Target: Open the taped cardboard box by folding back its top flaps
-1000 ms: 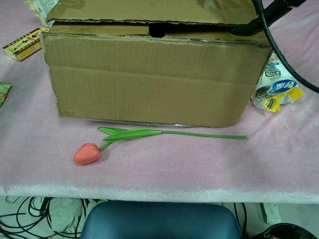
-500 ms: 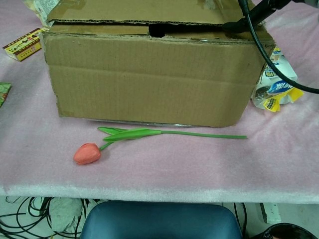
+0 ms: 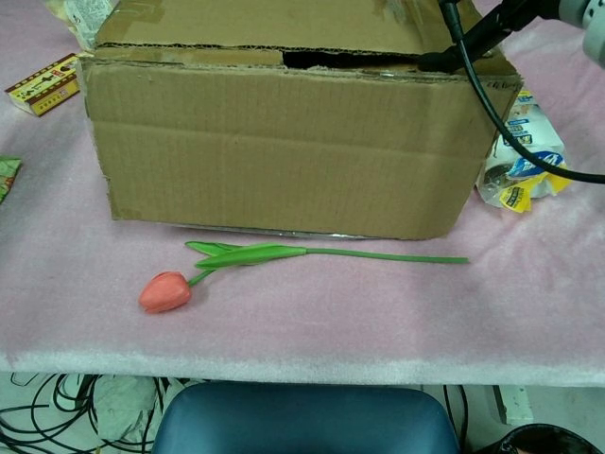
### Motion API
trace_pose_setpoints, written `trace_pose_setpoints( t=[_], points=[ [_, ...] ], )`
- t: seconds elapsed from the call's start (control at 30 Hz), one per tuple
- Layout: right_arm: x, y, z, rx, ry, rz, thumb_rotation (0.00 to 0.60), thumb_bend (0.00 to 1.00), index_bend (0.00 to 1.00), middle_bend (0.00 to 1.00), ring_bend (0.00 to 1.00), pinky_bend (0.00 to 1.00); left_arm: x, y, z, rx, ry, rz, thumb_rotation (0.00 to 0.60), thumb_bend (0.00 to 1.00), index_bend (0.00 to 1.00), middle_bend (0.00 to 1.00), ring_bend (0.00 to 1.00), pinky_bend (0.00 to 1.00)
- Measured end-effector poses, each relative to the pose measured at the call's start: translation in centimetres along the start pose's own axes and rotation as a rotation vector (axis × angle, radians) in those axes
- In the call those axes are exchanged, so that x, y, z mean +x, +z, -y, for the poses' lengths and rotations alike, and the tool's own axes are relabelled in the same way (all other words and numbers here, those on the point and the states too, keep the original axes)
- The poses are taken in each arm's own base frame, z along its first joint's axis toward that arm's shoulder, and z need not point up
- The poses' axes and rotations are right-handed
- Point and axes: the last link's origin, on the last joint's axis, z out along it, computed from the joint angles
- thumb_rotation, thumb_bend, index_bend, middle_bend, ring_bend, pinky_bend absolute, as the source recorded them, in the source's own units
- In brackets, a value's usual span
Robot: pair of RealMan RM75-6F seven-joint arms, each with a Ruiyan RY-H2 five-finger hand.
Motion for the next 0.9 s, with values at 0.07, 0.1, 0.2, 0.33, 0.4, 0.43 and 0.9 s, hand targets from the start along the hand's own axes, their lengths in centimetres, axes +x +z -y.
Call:
trace_pose_setpoints(
  t=[0.07, 0.1, 0.2, 0.33, 0.4, 0.43, 0.9],
  points=[
    [0.0, 0.0, 0.0, -0.001, 0.002, -0.001, 0.600, 0.28, 0.00, 0.00, 0.00, 0.23, 0.0, 0.0, 0.0, 0.000, 0.000, 0.001, 0.600, 0.10, 0.00, 0.00, 0.00, 0.04],
    [0.0, 0.0, 0.0, -0.002, 0.004, -0.001, 0.600, 0.28, 0.00, 0.00, 0.00, 0.23, 0.0, 0.0, 0.0, 0.001, 0.000, 0.003, 0.600, 0.10, 0.00, 0.00, 0.00, 0.04],
    [0.1, -0.2, 0.1, 0.001, 0.009, -0.009, 0.600, 0.28, 0.00, 0.00, 0.00, 0.23, 0.0, 0.0, 0.0, 0.002, -0.004, 0.004, 0.600, 0.10, 0.00, 0.00, 0.00, 0.04],
    [0.5, 0.1, 0.2, 0.005, 0.024, -0.028, 0.600, 0.32, 0.00, 0.00, 0.00, 0.23, -0.1, 0.0, -0.1, -0.003, -0.005, 0.005, 0.600, 0.10, 0.00, 0.00, 0.00, 0.04],
    [0.6, 0.3, 0.3, 0.008, 0.032, -0.036, 0.600, 0.35, 0.00, 0.00, 0.00, 0.23, 0.0, 0.0, -0.1, -0.004, -0.007, 0.002, 0.600, 0.10, 0.00, 0.00, 0.00, 0.04],
    [0.7, 0.4, 0.4, 0.011, 0.038, -0.042, 0.600, 0.35, 0.00, 0.00, 0.00, 0.23, 0.0, 0.0, -0.1, -0.004, -0.008, 0.001, 0.600, 0.10, 0.00, 0.00, 0.00, 0.04],
    [3.7, 2.5, 1.8, 0.039, 0.067, -0.161, 0.600, 0.36, 0.00, 0.00, 0.00, 0.23, 0.0, 0.0, -0.1, -0.006, -0.013, -0.003, 0.600, 0.10, 0.00, 0.00, 0.00, 0.04]
  ],
)
